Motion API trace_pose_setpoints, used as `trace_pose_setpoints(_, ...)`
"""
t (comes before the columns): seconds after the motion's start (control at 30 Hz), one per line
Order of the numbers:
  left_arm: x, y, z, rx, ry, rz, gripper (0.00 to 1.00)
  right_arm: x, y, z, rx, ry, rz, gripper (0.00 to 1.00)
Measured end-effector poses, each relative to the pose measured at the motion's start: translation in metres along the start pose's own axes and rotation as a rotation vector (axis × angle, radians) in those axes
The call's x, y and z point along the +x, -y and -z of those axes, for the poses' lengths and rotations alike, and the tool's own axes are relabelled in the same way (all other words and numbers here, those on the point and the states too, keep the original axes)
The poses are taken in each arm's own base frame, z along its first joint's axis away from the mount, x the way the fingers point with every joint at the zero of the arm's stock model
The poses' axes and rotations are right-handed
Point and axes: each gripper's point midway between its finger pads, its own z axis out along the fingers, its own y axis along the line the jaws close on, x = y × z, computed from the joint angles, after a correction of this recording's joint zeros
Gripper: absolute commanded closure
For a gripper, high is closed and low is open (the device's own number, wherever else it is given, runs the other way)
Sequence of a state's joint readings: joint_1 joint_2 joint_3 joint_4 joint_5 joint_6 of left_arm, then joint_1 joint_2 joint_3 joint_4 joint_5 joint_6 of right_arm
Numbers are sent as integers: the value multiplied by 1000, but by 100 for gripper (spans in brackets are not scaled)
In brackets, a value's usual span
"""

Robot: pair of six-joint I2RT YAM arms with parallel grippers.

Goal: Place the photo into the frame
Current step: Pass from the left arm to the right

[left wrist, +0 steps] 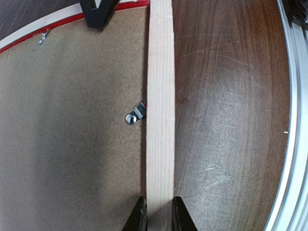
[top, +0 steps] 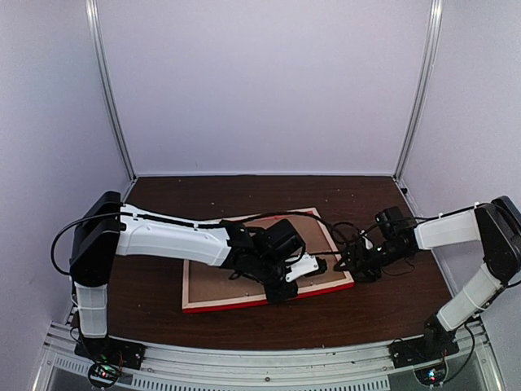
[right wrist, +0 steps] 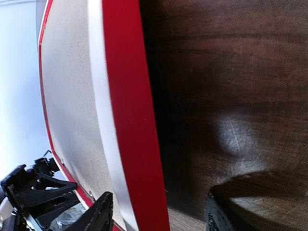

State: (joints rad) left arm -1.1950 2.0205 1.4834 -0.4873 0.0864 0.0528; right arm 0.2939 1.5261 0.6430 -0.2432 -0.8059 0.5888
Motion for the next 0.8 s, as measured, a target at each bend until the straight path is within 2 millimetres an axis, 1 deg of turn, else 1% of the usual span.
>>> trace_pose_setpoints(0.1, 0, 0, -1, -1, 4, 9, 100, 2, -1, -3, -30, -7, -22, 53)
trace_pose_setpoints(0.17, 2, 0, -3, -1, 4, 14, 100, 3, -2, -5, -43, -10, -37, 60)
trace_pose_setpoints(0.37, 15, 2, -10, 0, -14, 18, 100, 1, -6, -5, -67, -6, -43, 70)
trace_pose_setpoints(0.43, 16, 3, -10, -2, -12, 18, 98, 1, -6, -5, -66, -6, -42, 74)
trace_pose_setpoints(0.5, 16, 2, -11, -9, -8, 19, 94, 1, -6, -6, -66, -5, -34, 77)
trace_pose_setpoints(0.57, 15, 1, -8, -13, 0, 19, 87, 0, -5, -5, -65, -3, -21, 81)
trace_pose_setpoints(0.7, 14, 1, -7, -19, 4, 36, 71, 1, -7, -4, -67, -2, -12, 87)
trace_pose_setpoints(0.8, 14, -2, -7, -37, 4, 51, 54, 2, -8, -3, -66, -5, -12, 90)
